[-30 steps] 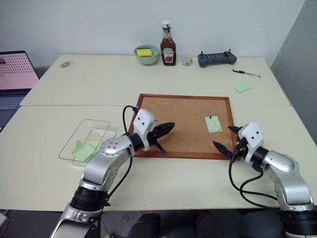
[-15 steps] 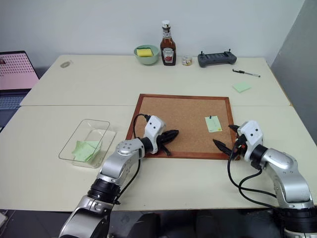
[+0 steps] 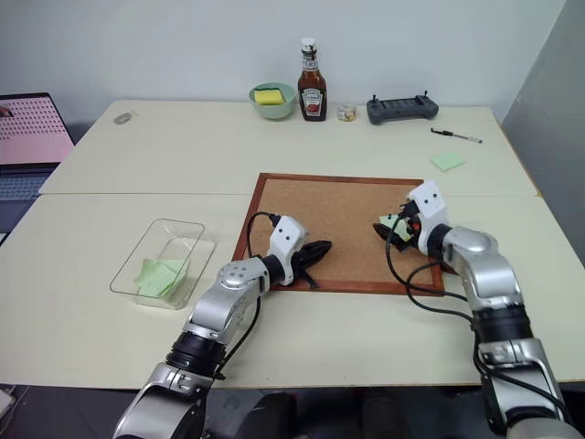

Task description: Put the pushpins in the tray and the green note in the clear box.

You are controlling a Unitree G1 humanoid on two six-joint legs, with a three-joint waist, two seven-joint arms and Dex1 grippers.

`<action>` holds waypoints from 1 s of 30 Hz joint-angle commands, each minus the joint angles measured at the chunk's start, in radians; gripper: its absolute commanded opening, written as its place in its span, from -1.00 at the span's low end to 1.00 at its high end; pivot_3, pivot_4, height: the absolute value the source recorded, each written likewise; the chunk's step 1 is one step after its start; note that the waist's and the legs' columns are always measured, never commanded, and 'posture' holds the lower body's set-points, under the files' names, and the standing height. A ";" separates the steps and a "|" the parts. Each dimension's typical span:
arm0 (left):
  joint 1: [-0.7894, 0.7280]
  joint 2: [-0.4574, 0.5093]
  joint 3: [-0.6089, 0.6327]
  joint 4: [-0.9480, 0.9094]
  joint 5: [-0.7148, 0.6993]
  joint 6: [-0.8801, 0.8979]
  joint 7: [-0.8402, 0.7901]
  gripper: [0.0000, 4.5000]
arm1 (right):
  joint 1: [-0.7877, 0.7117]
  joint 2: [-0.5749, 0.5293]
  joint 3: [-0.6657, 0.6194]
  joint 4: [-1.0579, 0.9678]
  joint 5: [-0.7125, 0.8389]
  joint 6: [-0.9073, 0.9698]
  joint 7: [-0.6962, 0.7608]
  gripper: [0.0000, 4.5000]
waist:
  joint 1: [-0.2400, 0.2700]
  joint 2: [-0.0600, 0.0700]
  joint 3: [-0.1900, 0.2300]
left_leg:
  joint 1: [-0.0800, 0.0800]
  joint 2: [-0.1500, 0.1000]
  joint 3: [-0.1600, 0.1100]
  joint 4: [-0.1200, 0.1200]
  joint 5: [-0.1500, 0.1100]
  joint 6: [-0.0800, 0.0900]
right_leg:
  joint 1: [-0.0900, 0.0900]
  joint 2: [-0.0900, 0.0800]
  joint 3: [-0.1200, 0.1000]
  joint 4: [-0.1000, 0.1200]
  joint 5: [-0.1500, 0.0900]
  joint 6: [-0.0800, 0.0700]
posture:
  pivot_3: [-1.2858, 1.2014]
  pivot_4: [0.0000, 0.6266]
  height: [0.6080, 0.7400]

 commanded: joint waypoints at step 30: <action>0.027 -0.002 -0.007 -0.005 0.023 0.012 0.015 -1.00 | -0.121 0.034 -0.032 0.263 -0.081 -0.174 -0.024 -0.98 | -0.001 0.000 0.000 | 0.000 0.000 0.000 0.000 0.000 0.000 | 0.000 0.000 0.000 0.001 0.000 0.000 | 0.03 -0.52 1.00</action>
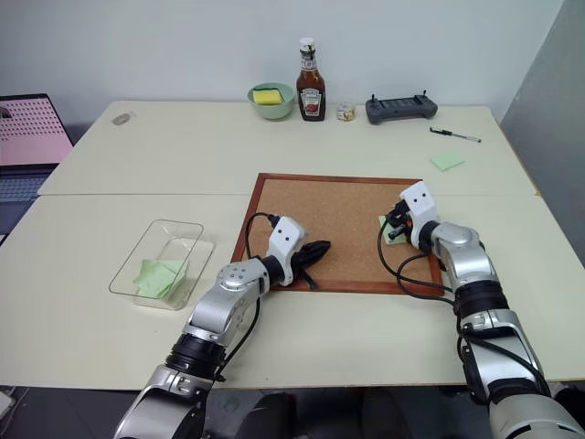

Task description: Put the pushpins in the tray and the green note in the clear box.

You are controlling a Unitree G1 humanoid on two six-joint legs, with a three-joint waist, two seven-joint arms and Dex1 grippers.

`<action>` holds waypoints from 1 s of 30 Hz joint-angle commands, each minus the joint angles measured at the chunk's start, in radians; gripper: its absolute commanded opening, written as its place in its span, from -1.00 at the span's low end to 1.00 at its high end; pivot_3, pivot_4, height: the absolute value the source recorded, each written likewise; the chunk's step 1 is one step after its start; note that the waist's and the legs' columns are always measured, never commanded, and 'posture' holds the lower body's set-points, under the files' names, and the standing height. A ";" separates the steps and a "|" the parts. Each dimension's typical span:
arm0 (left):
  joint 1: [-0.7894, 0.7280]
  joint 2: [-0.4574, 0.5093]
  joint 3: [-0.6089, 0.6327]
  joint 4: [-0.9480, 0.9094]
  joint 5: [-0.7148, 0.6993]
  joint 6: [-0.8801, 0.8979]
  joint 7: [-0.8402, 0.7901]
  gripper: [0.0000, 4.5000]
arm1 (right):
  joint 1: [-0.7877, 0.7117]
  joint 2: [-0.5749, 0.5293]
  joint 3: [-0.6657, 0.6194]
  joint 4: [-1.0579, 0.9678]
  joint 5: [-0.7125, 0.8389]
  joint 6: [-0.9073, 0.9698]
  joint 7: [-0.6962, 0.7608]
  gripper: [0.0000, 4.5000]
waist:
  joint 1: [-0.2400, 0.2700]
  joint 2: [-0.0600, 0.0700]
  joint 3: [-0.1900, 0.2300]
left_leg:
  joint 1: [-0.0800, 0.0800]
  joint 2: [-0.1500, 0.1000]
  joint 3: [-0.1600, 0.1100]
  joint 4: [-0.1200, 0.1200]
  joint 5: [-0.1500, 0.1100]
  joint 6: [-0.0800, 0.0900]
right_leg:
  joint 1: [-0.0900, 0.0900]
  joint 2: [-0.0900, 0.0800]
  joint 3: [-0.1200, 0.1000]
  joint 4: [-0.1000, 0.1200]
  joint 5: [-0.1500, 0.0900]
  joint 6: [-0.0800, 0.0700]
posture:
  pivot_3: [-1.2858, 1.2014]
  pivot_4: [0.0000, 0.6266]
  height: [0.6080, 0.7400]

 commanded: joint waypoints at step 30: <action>0.025 -0.007 -0.017 0.019 0.024 0.037 0.021 -1.00 | 0.094 -0.097 -0.174 -0.416 0.096 0.208 -0.019 -0.98 | 0.002 0.001 0.000 | 0.000 0.000 0.000 0.000 0.000 0.000 | 0.000 0.000 0.000 0.000 0.000 0.000 | 0.03 -0.52 1.00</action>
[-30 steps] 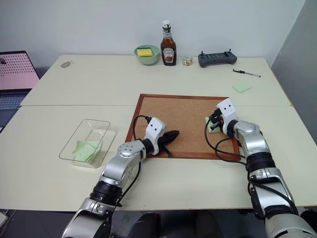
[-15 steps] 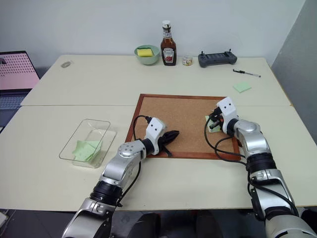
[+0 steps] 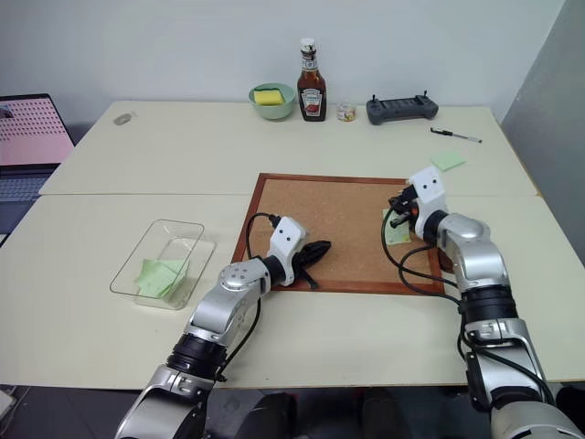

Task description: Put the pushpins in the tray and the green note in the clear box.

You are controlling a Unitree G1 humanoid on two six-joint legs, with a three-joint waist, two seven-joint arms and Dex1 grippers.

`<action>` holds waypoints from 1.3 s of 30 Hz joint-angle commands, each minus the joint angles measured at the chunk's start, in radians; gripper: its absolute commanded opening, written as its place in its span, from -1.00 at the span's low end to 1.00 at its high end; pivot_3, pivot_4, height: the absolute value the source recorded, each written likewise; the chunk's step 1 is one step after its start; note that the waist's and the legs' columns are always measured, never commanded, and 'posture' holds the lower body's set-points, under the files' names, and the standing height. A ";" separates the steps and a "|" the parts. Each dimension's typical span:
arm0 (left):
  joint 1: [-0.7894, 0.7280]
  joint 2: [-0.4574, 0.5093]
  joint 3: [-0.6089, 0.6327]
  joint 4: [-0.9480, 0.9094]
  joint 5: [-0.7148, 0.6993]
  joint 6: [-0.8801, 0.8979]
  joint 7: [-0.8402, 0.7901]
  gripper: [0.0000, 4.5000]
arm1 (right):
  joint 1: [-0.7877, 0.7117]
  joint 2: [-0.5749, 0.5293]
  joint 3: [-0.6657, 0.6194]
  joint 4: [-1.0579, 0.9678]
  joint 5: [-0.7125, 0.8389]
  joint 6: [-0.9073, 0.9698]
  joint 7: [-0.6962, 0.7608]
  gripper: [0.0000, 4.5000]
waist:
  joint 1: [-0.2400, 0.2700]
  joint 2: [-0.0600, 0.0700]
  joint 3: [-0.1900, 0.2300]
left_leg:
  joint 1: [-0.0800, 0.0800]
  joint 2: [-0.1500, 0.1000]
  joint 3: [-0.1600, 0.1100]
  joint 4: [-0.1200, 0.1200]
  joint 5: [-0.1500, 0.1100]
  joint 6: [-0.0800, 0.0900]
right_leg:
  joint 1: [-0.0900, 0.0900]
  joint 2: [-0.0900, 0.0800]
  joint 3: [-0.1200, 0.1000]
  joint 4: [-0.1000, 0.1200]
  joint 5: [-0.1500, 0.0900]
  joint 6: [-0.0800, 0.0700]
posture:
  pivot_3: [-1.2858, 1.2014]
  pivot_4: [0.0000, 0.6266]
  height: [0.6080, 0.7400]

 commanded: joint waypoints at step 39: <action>0.005 0.002 -0.020 0.063 0.029 -0.007 -0.020 -1.00 | 0.350 -0.424 -0.106 -0.352 -0.008 0.206 0.165 0.49 | 0.002 0.003 -0.002 | 0.001 0.000 0.001 0.000 0.000 0.000 | 0.002 0.000 0.000 -0.002 0.000 0.001 | 0.03 -0.52 1.00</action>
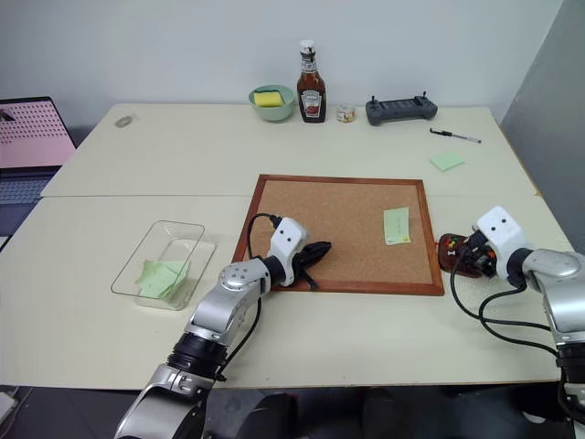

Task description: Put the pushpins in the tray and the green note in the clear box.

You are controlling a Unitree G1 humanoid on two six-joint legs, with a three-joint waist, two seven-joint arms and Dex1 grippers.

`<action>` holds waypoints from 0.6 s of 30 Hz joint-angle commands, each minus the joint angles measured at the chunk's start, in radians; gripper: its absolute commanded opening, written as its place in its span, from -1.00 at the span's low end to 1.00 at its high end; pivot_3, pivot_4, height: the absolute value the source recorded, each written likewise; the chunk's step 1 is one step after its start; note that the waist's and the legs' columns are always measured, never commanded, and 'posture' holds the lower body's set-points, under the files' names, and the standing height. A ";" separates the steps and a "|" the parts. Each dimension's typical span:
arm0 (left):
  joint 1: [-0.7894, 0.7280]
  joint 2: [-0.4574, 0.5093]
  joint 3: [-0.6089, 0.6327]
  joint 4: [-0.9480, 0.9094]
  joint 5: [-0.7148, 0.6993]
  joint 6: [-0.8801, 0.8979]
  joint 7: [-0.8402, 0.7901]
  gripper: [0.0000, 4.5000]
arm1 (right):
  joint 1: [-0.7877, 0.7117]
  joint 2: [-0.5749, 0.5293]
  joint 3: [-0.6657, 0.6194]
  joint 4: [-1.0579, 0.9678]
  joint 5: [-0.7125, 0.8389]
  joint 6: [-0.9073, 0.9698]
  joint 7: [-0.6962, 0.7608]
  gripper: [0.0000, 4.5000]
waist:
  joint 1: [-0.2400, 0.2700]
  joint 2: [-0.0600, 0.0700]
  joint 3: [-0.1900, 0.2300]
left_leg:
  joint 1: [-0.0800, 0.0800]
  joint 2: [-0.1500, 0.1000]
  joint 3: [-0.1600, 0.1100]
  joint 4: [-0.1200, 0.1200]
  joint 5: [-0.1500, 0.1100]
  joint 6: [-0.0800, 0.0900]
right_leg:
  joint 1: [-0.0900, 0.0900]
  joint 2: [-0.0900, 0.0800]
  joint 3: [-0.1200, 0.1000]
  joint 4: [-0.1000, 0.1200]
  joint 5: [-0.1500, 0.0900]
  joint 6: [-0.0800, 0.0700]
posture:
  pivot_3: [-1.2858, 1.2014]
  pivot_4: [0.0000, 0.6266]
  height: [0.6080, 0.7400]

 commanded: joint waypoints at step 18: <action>0.010 -0.006 -0.018 0.052 0.028 -0.004 0.007 -1.00 | -0.010 -0.022 -0.025 -0.044 0.106 0.154 0.056 0.98 | 0.001 0.000 0.000 | 0.000 0.000 0.000 0.000 0.000 0.000 | 0.001 0.000 0.000 0.000 0.000 0.000 | 0.03 -0.52 1.00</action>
